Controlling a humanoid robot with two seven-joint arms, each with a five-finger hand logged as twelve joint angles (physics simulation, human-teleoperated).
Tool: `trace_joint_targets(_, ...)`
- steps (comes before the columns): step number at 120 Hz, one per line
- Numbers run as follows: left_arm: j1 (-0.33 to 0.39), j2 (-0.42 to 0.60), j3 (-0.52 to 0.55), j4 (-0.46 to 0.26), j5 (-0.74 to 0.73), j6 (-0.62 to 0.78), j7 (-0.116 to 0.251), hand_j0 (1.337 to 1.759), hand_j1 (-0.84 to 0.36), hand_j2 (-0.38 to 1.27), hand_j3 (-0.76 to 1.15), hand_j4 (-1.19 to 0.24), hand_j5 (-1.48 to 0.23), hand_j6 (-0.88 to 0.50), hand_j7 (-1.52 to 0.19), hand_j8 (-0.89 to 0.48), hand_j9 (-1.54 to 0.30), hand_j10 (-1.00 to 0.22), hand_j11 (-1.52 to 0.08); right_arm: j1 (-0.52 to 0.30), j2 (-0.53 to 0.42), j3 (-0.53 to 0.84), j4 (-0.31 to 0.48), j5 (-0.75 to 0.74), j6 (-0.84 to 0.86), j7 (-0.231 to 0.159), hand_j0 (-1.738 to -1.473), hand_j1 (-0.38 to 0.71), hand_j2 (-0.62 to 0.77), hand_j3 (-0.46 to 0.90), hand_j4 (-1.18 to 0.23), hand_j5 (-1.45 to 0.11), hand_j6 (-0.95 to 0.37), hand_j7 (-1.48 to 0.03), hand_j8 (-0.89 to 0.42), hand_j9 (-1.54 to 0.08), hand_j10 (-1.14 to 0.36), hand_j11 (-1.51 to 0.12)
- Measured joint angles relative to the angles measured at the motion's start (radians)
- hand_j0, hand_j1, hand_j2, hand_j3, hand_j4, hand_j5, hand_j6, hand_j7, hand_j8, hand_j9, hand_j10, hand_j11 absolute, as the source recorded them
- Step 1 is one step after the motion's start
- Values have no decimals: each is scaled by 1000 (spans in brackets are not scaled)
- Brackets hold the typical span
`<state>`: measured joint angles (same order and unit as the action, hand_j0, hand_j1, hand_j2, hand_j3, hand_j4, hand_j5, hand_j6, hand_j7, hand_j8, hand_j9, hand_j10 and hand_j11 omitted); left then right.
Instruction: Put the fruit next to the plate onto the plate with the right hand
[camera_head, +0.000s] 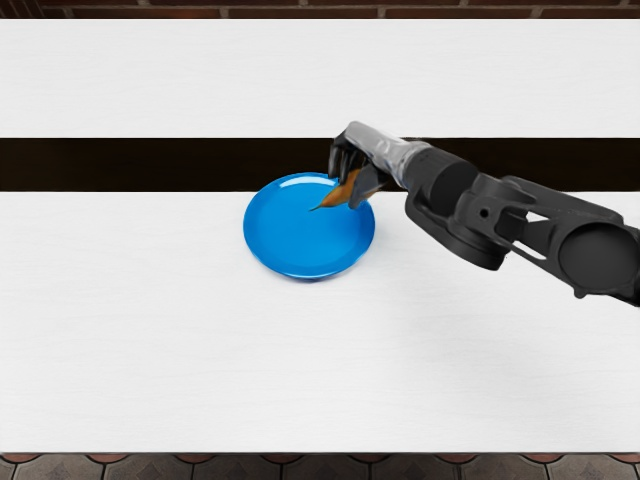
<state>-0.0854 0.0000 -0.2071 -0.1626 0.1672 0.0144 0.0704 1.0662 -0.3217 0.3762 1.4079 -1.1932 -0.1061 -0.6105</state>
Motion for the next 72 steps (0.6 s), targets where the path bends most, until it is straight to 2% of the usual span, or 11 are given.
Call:
trace_joint_targets(38, 0, 0, 0, 0, 0, 0, 0, 1658, 325, 4, 0, -21, -26, -21, -26, -21, -26, -21, -26, -2, 119, -7, -130, -7, -2, 0, -1655, 355, 503, 0, -837, -1147, -854, -1111, -475, -1126, -474, -1132)
trace_joint_targets(58, 1, 0, 0, 0, 0, 0, 0, 1658, 325, 4, 0, -21, -26, -21, -26, -21, -26, -21, -26, -2, 142, -12, -157, -9, -2, 0, -1654, 341, 489, 0, -842, -1138, -854, -1111, -494, -1121, -482, -1134)
trace_joint_targets(72, 1, 0, 0, 0, 0, 0, 0, 1658, 325, 4, 0, -21, -26, -21, -26, -21, -26, -21, -26, -2, 152, -6, -164, -9, -7, 0, -1656, 219, 279, 0, -631, -846, -638, -830, -432, -836, -420, -843)
